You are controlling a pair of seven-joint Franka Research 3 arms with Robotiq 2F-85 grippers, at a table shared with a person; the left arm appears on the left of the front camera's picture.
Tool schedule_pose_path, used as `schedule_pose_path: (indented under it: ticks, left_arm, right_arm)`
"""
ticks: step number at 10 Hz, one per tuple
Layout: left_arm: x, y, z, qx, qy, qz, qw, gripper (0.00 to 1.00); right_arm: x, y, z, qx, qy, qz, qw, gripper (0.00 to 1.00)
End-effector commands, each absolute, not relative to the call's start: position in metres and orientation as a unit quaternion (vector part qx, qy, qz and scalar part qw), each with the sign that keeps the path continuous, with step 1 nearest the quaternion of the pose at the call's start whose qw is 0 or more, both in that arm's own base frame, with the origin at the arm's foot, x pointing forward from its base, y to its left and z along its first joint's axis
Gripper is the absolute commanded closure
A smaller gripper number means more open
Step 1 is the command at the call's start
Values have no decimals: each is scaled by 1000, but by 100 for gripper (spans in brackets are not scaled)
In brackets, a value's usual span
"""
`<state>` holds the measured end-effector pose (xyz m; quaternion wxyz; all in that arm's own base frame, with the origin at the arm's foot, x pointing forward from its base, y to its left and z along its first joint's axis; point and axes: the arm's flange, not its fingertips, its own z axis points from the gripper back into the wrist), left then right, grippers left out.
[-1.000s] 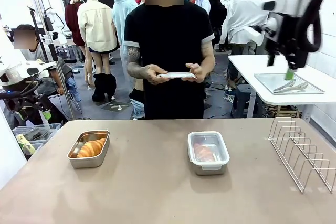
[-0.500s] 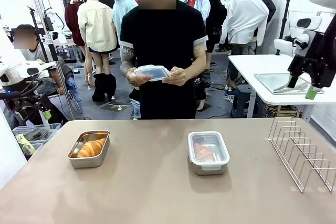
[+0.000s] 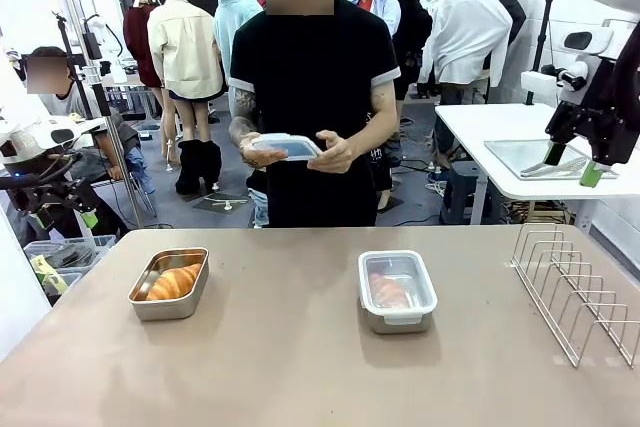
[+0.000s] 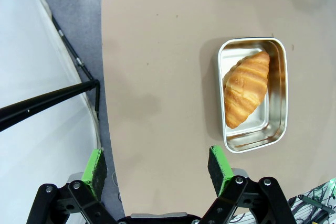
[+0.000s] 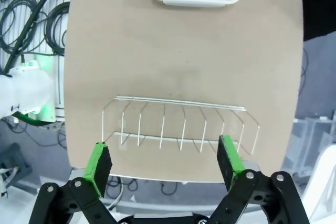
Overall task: Place the bread in airtight containers.
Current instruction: Release when the human grabs the Airtight Container lid.
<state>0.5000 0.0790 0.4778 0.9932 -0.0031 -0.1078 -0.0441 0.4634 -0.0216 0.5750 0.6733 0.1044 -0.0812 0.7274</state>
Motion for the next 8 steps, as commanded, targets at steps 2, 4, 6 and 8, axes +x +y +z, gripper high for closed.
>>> schedule_pose_path:
  ticks: [2,4,6,8]
  left_arm:
    - [500,79,478,10,-112,-36,993,0]
    - [500,79,478,10,-112,-36,993,0]
    - [500,79,478,10,-112,-36,993,0]
    - [500,79,478,10,-112,-36,993,0]
  right_arm:
    - [464,-23,573,95,-76,722,681,0]
    - [464,-23,573,95,-76,722,681,0]
    - [464,-23,573,95,-76,722,681,0]
    - [464,-23,573,95,-76,722,681,0]
